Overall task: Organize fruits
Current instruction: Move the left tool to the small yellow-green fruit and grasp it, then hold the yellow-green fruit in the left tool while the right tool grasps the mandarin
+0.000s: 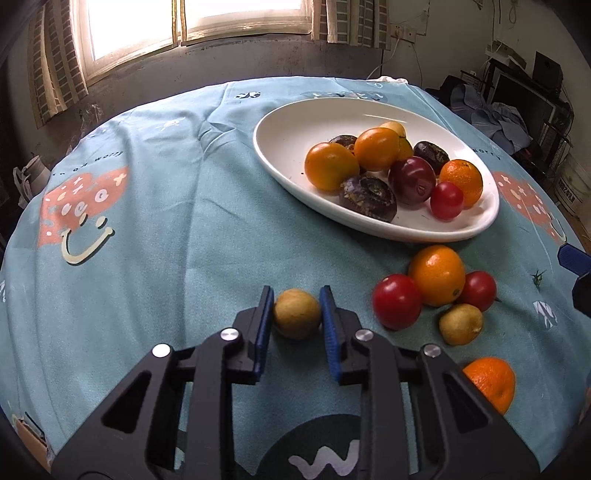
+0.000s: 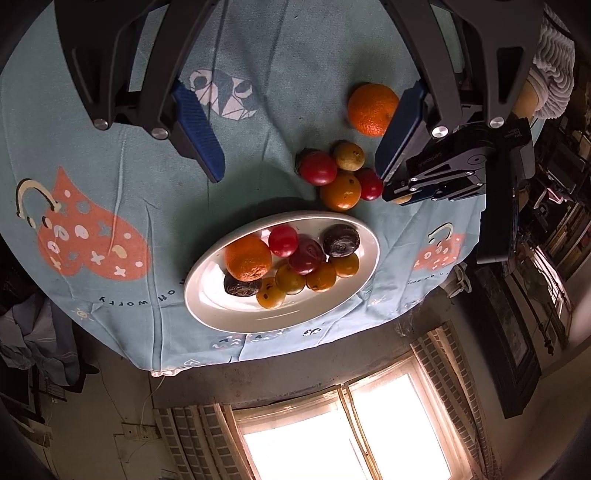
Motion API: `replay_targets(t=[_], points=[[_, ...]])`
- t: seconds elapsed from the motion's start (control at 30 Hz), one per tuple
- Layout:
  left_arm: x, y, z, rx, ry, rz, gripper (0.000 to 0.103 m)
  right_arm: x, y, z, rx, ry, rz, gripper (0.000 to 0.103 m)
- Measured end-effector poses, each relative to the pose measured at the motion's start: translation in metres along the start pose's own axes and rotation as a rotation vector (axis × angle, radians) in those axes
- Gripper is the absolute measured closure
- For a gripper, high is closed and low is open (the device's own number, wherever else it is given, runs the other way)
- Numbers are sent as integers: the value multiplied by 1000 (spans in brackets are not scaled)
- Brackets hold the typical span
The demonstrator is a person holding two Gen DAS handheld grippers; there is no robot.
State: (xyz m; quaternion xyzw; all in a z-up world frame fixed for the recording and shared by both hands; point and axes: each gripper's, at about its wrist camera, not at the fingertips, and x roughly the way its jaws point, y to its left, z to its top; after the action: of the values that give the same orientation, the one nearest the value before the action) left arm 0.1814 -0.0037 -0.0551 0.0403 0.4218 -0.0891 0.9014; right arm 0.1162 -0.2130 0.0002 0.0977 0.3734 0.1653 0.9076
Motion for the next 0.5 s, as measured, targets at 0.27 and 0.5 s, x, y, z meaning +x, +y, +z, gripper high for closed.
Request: replay_targets(t=[0.27, 0.5], points=[[-13, 24, -5, -63, -18, 47, 78, 18, 40, -25, -188, 109, 44, 23], [-10, 20, -7, -46, -7, 56, 78, 34, 52, -39, -251, 169, 30, 34]])
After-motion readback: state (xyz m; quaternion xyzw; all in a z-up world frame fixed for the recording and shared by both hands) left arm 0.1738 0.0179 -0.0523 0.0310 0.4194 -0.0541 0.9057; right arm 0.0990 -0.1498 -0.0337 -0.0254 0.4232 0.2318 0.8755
